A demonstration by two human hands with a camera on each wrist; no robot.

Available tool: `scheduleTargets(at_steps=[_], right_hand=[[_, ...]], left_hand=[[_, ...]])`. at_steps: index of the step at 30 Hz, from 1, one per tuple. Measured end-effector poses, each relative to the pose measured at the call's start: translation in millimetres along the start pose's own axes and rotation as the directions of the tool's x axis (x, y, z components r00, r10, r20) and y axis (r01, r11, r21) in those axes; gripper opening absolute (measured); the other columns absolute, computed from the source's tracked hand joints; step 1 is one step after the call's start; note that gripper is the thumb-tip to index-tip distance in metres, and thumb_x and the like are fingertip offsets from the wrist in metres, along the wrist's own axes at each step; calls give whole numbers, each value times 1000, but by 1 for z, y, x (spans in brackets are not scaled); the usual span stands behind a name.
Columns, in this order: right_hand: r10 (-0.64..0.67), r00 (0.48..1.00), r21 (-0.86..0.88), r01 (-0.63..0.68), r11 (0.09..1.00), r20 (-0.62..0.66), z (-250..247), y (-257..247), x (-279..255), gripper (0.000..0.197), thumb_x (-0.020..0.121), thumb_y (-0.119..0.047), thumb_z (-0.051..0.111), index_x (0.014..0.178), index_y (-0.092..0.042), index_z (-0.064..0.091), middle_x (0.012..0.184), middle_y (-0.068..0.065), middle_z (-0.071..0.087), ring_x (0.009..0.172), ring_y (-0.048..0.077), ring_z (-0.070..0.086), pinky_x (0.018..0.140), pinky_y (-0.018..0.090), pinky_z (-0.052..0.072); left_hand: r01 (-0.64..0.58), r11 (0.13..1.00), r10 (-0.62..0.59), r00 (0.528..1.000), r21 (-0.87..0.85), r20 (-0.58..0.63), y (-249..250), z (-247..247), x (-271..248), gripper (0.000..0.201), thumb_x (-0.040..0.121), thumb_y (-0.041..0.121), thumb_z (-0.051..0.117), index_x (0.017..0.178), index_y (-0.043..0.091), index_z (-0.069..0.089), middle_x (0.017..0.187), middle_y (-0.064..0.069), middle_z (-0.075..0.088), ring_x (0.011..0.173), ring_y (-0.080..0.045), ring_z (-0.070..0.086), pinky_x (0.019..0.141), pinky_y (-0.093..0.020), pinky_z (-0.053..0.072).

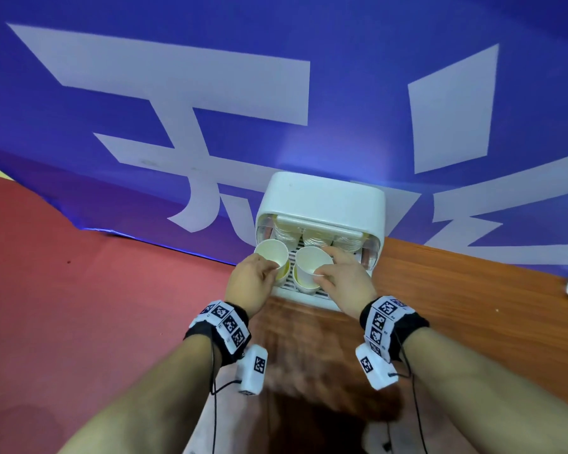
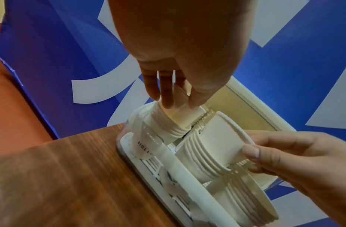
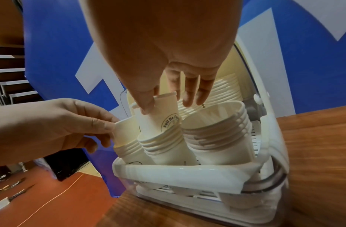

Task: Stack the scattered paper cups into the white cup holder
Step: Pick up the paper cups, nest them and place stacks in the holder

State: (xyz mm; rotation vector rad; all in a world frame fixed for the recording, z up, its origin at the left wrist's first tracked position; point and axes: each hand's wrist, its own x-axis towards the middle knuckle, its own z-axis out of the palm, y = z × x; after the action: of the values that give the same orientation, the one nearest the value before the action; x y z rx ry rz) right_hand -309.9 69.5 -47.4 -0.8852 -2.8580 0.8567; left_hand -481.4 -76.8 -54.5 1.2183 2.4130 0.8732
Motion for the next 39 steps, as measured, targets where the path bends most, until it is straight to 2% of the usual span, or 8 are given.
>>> scheduleTargets(at_steps=[3,6,10,16,25,32,34,39], right_hand=[[17,999,-96,-12,995,48,4,3,0,28,95,-38,54,117,-27,67,151,-5,37,134,22,34,109,37,31],[40,993,-139,-25,990,107,7,2,-1,53,95,-41,52,144,-26,40,154,-8,33,139,19,28,113,37,24],[56,991,-147,-37,988,125,6,1,-5,66,95,-41,50,152,-23,22,154,-8,32,142,18,23,113,39,24],[61,978,-141,-33,989,198,-9,-2,-18,72,94,-44,51,152,-20,17,159,-2,20,146,20,14,118,42,21],[130,991,113,-127,985,-19,-53,17,-92,65,92,-34,58,149,-23,28,153,-2,32,138,23,32,113,37,31],[292,952,256,-261,931,-93,-104,92,-193,63,94,-33,57,150,-26,28,151,-3,34,134,16,38,109,33,35],[341,933,281,-299,912,-115,-118,118,-226,63,94,-31,57,150,-26,29,150,-2,35,134,16,39,108,31,35],[428,890,341,-358,869,-156,-159,197,-316,62,93,-28,58,149,-26,30,149,-2,38,133,15,41,107,28,34]], left_hand=[[39,999,-42,994,26,102,-5,10,0,13,86,17,65,92,16,76,92,-6,66,88,-26,61,76,-33,47],[77,995,-86,981,62,171,-10,18,-1,16,88,15,62,94,16,76,96,-7,66,93,-28,61,80,-33,47],[121,990,-133,978,78,163,-7,22,-6,21,90,12,56,104,12,72,111,-6,64,100,-26,60,86,-30,47],[156,987,-154,987,-37,52,18,15,-21,22,87,9,58,107,12,68,115,0,55,86,-16,58,83,-18,40],[115,969,-115,993,-217,11,105,28,-56,22,87,10,57,106,15,67,108,-2,60,86,-18,60,89,-33,47],[113,925,-73,990,-362,121,213,93,-94,26,87,10,58,112,12,65,102,-7,68,81,-16,62,83,-31,51],[68,938,-20,989,-339,144,246,117,-105,27,88,11,59,114,14,64,109,-3,64,88,-14,60,88,-28,48],[-6,966,55,981,-257,186,337,186,-131,27,88,16,60,115,17,64,110,2,59,89,-12,58,84,-21,41]])
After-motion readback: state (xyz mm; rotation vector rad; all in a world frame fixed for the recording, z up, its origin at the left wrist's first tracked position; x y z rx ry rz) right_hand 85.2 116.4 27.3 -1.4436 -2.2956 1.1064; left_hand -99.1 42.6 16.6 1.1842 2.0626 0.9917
